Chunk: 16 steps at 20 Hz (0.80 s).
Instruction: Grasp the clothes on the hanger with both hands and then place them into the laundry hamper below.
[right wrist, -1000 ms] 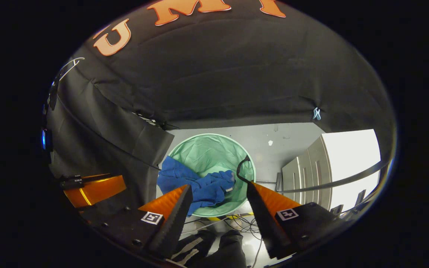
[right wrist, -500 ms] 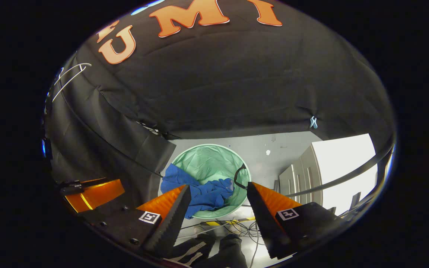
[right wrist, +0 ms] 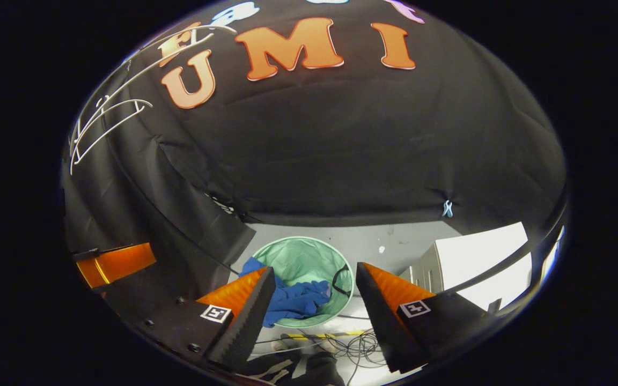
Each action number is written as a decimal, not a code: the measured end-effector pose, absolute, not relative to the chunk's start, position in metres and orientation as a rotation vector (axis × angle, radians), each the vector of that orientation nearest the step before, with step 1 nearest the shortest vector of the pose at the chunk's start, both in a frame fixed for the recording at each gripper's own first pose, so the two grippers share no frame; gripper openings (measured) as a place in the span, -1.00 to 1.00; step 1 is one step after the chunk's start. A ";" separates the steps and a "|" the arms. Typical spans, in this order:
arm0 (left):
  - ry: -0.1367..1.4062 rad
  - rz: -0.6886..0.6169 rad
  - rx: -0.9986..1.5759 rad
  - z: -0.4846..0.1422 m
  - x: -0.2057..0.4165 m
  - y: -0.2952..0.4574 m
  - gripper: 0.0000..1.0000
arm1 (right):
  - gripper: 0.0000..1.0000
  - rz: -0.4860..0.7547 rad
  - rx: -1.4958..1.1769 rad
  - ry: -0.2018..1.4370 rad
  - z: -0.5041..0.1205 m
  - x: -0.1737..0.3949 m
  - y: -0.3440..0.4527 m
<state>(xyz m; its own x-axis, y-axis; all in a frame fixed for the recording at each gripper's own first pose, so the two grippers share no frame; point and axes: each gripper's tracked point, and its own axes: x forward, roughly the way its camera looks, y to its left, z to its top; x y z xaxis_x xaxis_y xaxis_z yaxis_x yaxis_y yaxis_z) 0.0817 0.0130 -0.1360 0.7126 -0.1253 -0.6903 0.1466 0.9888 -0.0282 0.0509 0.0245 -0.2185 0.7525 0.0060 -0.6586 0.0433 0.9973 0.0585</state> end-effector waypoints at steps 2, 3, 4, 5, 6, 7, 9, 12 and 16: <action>0.732 -0.143 0.037 -0.120 0.078 0.016 0.94 | 0.97 -0.018 0.075 0.684 -0.201 0.050 0.025; 0.711 -0.143 0.042 -0.115 0.080 0.015 0.94 | 0.96 -0.022 0.078 0.658 -0.192 0.050 0.025; 0.684 -0.145 0.048 -0.106 0.080 0.014 0.94 | 0.97 -0.030 0.065 0.636 -0.182 0.049 0.023; 0.661 -0.143 0.059 -0.098 0.080 0.013 0.94 | 0.97 -0.043 0.036 0.616 -0.173 0.049 0.018; 0.639 -0.144 0.069 -0.090 0.079 0.013 0.94 | 0.96 -0.046 0.023 0.599 -0.166 0.046 0.014; 0.619 -0.146 0.075 -0.082 0.078 0.012 0.94 | 0.96 -0.044 0.024 0.584 -0.158 0.046 0.016; 0.583 -0.144 0.073 -0.068 0.077 0.008 0.94 | 0.96 -0.040 0.027 0.547 -0.142 0.042 0.014; 0.526 -0.154 0.048 -0.046 0.079 0.006 0.94 | 0.97 -0.016 0.061 0.467 -0.114 0.040 0.017; 0.443 -0.154 0.036 -0.013 0.078 0.007 0.94 | 0.96 -0.015 0.041 0.360 -0.074 0.037 0.017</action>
